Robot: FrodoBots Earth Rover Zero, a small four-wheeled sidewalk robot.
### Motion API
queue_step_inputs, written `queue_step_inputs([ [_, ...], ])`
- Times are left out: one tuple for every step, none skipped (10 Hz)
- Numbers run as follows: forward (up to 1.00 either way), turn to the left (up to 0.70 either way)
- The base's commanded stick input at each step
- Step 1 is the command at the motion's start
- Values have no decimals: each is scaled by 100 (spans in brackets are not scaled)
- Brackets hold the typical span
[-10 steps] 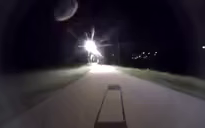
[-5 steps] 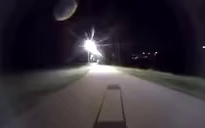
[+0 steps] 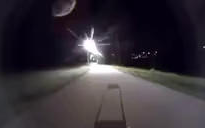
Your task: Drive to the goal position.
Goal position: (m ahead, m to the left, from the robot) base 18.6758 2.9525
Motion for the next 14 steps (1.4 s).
queue_step_inputs([
  [70, 1],
  [70, 4],
  [70, 7],
  [70, 8],
  [70, 9],
  [70, 9],
  [70, 9],
  [70, 6],
  [70, 1],
  [70, 1],
  [70, 1],
  [70, 1],
  [70, 1],
  [70, 1],
])
